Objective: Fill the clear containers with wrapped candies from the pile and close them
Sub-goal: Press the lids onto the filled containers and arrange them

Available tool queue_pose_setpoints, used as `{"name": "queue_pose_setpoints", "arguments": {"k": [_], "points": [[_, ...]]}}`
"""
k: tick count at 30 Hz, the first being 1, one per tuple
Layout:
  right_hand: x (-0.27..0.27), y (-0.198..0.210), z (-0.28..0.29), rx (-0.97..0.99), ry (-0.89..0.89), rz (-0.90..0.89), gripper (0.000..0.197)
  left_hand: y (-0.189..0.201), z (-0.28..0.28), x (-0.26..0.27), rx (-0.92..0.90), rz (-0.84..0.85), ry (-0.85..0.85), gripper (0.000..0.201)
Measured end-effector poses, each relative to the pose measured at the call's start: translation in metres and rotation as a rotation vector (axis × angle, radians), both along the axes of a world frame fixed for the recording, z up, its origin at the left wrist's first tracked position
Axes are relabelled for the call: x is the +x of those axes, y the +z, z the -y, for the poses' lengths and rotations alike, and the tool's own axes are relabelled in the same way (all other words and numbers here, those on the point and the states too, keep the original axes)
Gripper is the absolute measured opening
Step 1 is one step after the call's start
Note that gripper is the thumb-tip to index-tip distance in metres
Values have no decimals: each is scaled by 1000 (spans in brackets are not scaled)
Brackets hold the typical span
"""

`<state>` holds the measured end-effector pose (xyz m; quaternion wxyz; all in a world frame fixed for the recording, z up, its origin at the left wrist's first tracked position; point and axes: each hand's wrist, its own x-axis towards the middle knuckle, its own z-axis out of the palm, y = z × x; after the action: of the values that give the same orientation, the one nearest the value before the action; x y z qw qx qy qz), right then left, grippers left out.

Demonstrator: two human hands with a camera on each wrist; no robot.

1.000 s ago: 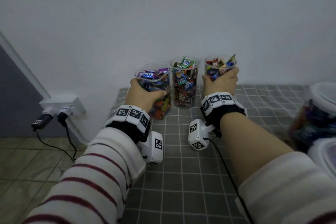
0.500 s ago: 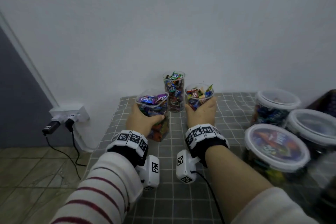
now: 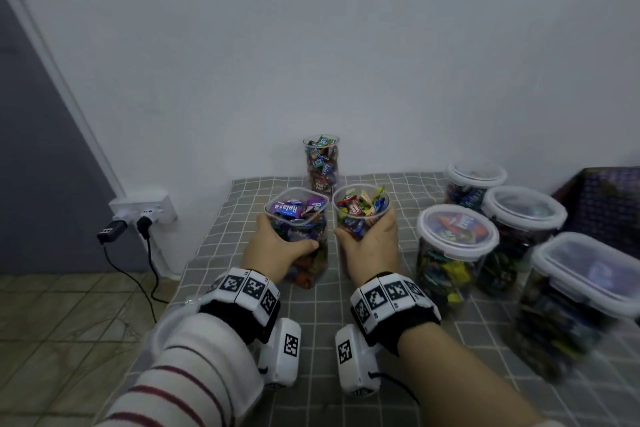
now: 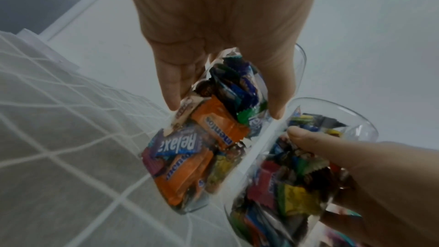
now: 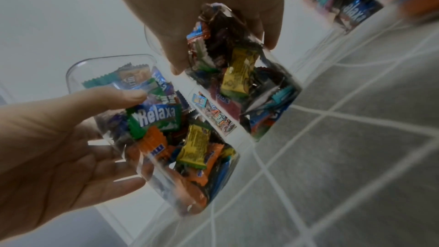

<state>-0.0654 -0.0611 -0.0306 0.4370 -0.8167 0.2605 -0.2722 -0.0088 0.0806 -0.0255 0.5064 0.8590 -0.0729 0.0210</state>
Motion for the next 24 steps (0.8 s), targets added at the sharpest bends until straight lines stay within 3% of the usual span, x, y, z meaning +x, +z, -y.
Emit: {"name": "queue_pose_setpoints", "arguments": {"k": [8, 17, 21, 24], "points": [[-38, -1, -4, -58, -61, -14, 98, 0, 1, -55, -15, 38, 7, 78], [-57, -8, -10, 109, 13, -34, 93, 0, 5, -77, -35, 6, 59, 78], [-70, -15, -13, 82, 6, -42, 76, 2, -5, -74, -2, -67, -46, 80], [-78, -15, -16, 32, 105, -42, 57, 9, -27, -69, 158, -123, -162, 93]]}}
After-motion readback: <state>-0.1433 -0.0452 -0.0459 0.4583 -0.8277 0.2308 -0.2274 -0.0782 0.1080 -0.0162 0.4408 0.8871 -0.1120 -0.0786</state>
